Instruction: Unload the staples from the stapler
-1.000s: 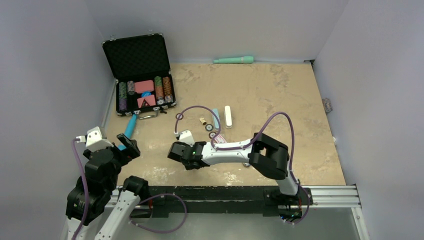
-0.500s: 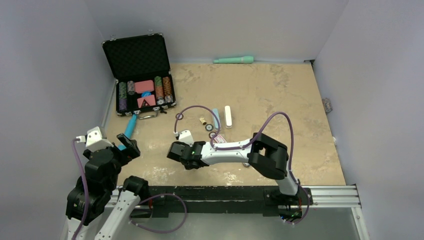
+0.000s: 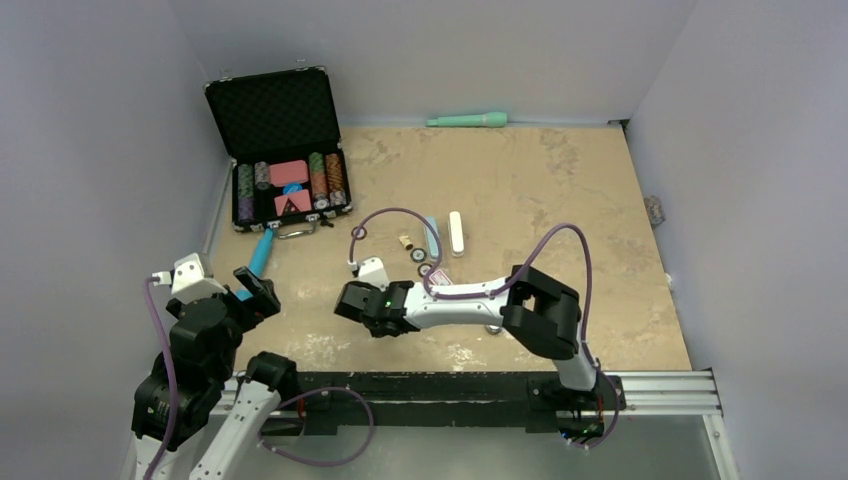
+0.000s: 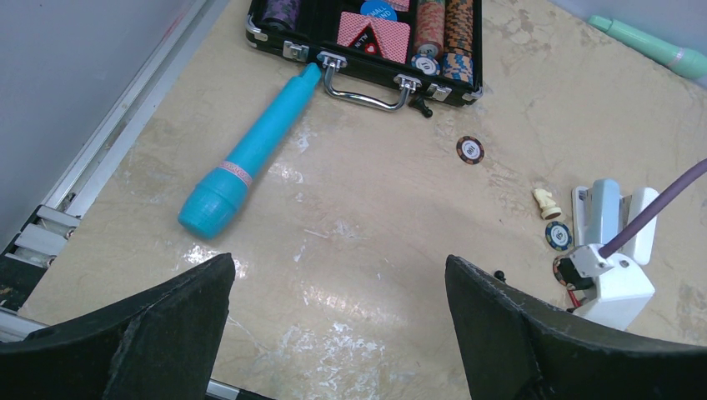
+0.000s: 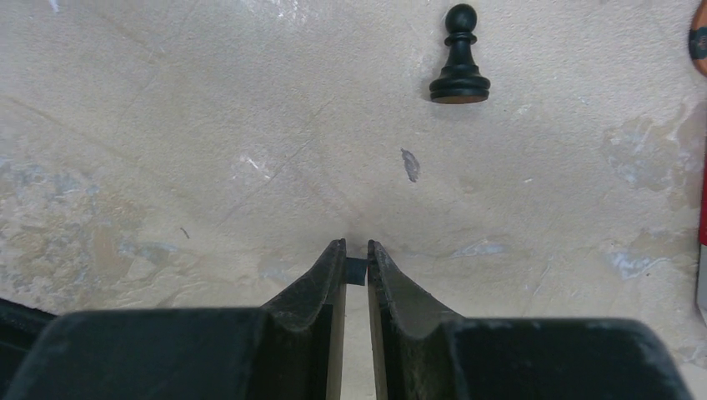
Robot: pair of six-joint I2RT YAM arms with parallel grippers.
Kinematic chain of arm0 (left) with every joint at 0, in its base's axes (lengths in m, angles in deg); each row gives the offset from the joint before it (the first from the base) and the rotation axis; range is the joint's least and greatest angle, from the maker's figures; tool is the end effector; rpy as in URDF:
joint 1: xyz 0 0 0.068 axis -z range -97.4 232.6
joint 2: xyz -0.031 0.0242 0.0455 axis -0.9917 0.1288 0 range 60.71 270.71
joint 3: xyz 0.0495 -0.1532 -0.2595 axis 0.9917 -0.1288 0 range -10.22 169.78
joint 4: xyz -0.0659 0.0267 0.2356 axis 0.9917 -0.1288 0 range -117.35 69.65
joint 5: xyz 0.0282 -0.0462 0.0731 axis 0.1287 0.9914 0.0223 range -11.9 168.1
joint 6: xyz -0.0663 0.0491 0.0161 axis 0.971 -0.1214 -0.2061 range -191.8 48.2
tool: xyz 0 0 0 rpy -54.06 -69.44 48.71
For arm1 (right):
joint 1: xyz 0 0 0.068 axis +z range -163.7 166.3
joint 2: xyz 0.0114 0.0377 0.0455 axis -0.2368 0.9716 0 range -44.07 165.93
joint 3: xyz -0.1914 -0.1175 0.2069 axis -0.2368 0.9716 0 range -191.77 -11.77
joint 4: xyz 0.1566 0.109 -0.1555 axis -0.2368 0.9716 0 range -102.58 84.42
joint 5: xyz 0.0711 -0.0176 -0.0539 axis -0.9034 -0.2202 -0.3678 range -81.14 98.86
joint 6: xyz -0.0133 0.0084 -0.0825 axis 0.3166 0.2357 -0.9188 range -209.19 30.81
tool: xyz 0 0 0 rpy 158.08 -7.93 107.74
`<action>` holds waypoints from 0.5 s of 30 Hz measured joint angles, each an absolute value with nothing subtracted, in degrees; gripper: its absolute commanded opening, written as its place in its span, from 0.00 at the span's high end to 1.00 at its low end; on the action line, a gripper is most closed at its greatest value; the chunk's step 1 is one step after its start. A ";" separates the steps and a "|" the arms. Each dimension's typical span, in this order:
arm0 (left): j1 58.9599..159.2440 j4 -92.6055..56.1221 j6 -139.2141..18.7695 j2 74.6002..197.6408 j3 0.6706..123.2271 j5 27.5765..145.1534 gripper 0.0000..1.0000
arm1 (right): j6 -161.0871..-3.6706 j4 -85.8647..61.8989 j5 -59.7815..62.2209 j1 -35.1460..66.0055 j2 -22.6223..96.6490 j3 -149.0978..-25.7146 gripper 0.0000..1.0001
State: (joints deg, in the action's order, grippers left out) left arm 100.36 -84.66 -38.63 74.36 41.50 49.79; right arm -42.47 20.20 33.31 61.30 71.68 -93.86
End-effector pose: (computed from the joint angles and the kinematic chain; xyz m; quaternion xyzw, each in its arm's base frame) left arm 0.0091 0.0337 0.3105 -0.2384 0.7986 -0.0327 0.5517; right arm 0.1405 0.4066 0.1755 -0.1918 0.9383 0.0733 0.2782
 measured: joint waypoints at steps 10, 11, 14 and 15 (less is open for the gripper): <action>100.36 -84.66 -38.66 74.36 41.50 49.81 0.00 | -42.06 20.81 34.88 60.96 64.09 -91.60 0.83; 100.36 -84.64 -38.66 74.36 41.50 49.81 0.00 | -41.95 20.83 34.93 60.71 63.39 -90.69 0.83; 100.36 -84.64 -38.66 74.36 41.50 49.81 0.00 | -41.75 20.87 35.03 59.40 61.84 -88.00 0.83; 100.34 -84.64 -38.66 74.36 41.50 49.81 0.00 | -41.71 20.87 35.08 58.79 61.18 -86.91 0.83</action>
